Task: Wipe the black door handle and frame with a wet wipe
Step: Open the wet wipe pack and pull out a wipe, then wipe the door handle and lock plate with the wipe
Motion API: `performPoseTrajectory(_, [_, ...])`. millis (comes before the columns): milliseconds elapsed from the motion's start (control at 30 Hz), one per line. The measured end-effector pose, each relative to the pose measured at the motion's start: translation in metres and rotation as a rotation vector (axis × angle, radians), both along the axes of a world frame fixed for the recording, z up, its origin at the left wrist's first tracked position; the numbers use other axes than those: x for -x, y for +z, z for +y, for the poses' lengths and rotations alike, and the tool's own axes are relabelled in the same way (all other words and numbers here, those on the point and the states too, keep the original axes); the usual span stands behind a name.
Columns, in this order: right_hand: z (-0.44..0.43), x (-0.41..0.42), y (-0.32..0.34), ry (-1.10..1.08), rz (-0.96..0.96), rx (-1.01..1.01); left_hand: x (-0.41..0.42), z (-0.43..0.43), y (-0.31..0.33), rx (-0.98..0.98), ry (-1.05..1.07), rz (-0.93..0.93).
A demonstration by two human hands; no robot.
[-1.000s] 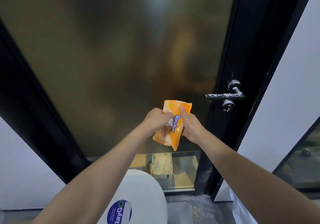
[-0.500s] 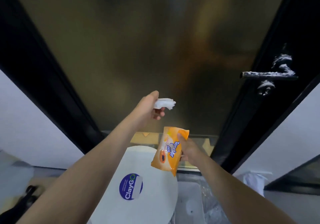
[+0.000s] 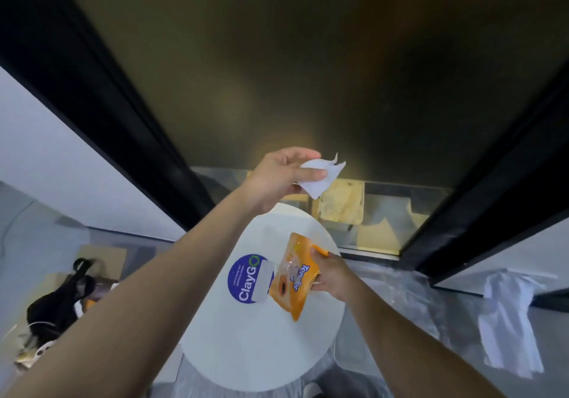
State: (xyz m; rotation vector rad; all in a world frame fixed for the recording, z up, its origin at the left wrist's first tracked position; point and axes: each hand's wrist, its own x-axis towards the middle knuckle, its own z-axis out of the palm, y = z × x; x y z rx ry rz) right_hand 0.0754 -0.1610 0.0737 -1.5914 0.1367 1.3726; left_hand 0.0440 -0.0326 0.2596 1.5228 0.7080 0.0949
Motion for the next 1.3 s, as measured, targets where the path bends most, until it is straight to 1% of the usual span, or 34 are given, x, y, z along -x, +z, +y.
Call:
performPoseTrajectory(67, [0.005, 0.004, -0.017, 0.07, -0.068, 0.045, 0.001, 0.0, -0.009, 0.012, -0.014, 0.025])
performPoseTrajectory(167, [0.008, 0.001, -0.042, 0.114, -0.265, 0.135, -0.002, 0.002, -0.016, -0.001, -0.005, 0.064])
performPoseTrajectory(267, [0.007, -0.011, -0.031, 0.034, -0.22, 0.135, -0.005, 0.002, -0.016, 0.02, -0.003, 0.087])
performPoseTrajectory(333, [0.006, -0.019, -0.001, -0.021, -0.152, 0.087, -0.008, 0.0, -0.013, 0.041, -0.011, 0.1])
performPoseTrajectory(367, [0.008, -0.024, 0.013, -0.046, -0.131, 0.035, -0.01, -0.002, -0.011, 0.048, -0.011, 0.1])
performPoseTrajectory(500, [0.008, -0.056, 0.104, -0.204, -0.081, -0.211, -0.034, -0.012, 0.02, 0.025, -0.015, 0.047])
performPoseTrajectory(567, [0.0, -0.075, 0.155, -0.313, -0.075, -0.312, -0.049, -0.021, 0.047, 0.001, -0.034, 0.013])
performPoseTrajectory(633, [-0.015, -0.093, 0.204, -0.375, -0.088, -0.404, -0.061, -0.032, 0.074, -0.023, -0.069, -0.015])
performPoseTrajectory(700, [-0.035, -0.105, 0.244, -0.379, -0.1, -0.498, -0.07, -0.045, 0.097, -0.033, -0.077, -0.052])
performPoseTrajectory(767, [-0.06, -0.115, 0.281, -0.356, -0.157, -0.557, -0.081, -0.06, 0.121, -0.045, -0.068, -0.095])
performPoseTrajectory(833, [-0.08, -0.122, 0.305, -0.3, -0.261, -0.568, -0.091, -0.073, 0.138, -0.045, -0.078, -0.125])
performPoseTrajectory(933, [-0.112, -0.135, 0.333, -0.278, -0.42, -0.533, -0.107, -0.105, 0.164, 0.013, -0.142, -0.154])
performPoseTrajectory(1067, [-0.152, -0.153, 0.363, -0.33, -0.501, -0.517, -0.126, -0.148, 0.19, -0.013, -0.208, -0.156])
performPoseTrajectory(1133, [-0.173, -0.161, 0.373, -0.341, -0.522, -0.486, -0.135, -0.168, 0.201, 0.002, -0.165, -0.166])
performPoseTrajectory(1300, [-0.217, -0.184, 0.393, -0.35, -0.58, -0.425, -0.156, -0.201, 0.232, 0.131, 0.013, -0.17])
